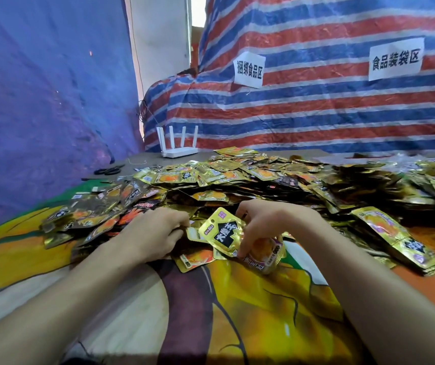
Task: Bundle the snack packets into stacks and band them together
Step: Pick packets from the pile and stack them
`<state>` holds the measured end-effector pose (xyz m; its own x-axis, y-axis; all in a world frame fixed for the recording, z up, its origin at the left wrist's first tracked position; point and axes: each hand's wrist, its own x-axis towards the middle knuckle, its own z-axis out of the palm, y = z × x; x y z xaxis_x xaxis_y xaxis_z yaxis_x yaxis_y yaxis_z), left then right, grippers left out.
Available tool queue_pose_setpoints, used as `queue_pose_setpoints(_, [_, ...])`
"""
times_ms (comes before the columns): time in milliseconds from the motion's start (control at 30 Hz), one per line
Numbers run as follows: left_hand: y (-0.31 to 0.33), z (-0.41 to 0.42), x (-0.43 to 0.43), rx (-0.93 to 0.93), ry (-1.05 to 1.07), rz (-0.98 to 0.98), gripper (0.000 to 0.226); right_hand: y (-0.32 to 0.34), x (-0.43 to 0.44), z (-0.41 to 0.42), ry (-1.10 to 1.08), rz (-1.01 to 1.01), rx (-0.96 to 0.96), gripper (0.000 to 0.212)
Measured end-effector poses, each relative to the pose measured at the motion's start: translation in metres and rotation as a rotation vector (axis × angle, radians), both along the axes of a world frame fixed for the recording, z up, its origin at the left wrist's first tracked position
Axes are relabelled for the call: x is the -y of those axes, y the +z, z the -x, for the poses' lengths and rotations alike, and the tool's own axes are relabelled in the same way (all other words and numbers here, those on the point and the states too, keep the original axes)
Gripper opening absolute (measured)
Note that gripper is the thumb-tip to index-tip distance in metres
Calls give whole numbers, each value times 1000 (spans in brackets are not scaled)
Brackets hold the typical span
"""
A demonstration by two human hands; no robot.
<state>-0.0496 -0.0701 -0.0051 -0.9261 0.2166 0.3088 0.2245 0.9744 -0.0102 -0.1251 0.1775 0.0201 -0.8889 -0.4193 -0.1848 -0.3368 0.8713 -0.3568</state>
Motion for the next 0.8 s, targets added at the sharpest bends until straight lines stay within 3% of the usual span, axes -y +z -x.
queue_pose_setpoints(67, [-2, 0, 2, -78, -41, -114, 18, -3, -3, -1, -4, 41, -6, 103])
queue_pose_setpoints(233, [6, 1, -5, -323, -108, -287, 15, -4, -10, -4, -12, 128, -17, 56])
queue_pose_setpoints(367, [22, 11, -13, -440, -201, -461, 23, -7, -18, -8, 10, 418, -14, 28])
queue_pose_setpoints(467, [34, 20, -18, -496, -222, -609, 21, -8, -23, -9, -42, 707, -55, 24])
queue_pose_setpoints(600, [39, 36, -24, -567, -85, -844, 11, -7, -27, -4, -139, 1084, -8, 23])
queue_pose_setpoints(800, [29, 52, -41, -566, 43, -1134, 16, -14, -16, -1, -166, 1380, 218, 17])
